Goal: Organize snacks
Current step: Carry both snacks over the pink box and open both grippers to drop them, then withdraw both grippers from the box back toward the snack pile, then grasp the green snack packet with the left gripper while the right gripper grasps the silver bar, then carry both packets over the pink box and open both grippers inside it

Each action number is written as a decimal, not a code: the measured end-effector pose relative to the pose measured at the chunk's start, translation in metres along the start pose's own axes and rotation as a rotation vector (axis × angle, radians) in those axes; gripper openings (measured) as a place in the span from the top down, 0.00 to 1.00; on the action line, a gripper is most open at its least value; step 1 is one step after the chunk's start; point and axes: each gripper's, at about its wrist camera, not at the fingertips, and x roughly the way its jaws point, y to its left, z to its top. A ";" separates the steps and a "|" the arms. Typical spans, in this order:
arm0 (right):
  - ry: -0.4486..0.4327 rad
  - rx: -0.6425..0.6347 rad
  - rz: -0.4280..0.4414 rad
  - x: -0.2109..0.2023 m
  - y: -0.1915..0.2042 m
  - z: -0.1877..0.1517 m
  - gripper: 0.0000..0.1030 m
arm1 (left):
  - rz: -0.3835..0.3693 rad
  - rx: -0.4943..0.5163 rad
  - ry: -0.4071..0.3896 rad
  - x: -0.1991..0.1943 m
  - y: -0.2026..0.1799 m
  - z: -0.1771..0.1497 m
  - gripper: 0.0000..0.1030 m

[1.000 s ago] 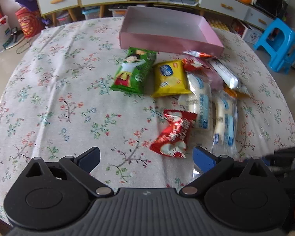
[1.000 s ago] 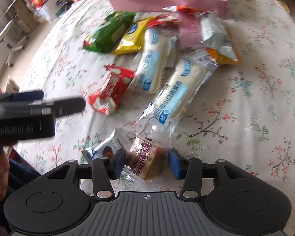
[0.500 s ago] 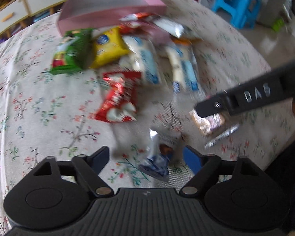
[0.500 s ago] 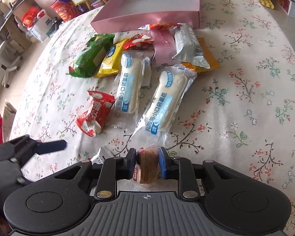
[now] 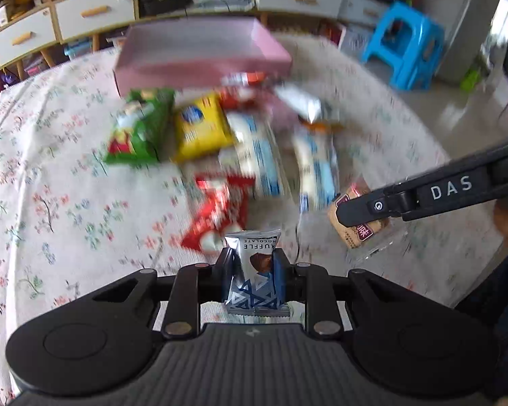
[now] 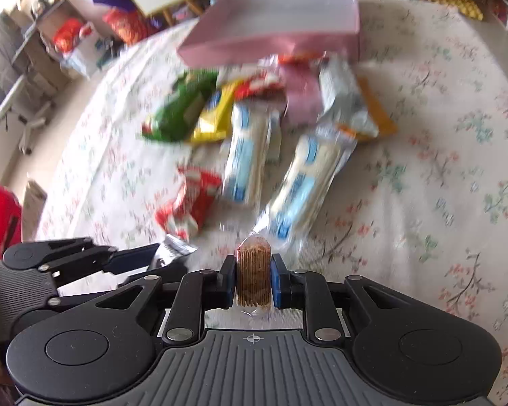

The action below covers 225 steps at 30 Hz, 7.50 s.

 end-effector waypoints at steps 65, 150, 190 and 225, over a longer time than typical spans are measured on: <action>-0.236 0.161 -0.195 -0.016 -0.016 0.158 0.11 | 0.330 -0.393 -0.227 -0.062 0.061 0.119 0.01; -0.084 0.165 -0.211 0.027 -0.048 0.116 0.74 | 0.195 -0.245 0.037 0.016 0.072 0.090 0.67; -0.267 0.315 -0.148 -0.014 -0.058 0.121 0.76 | 0.096 -0.354 -0.138 -0.013 0.089 0.098 0.58; -0.368 0.295 -0.063 0.061 -0.035 0.213 0.72 | 0.001 -0.426 -0.234 0.049 0.105 0.164 0.58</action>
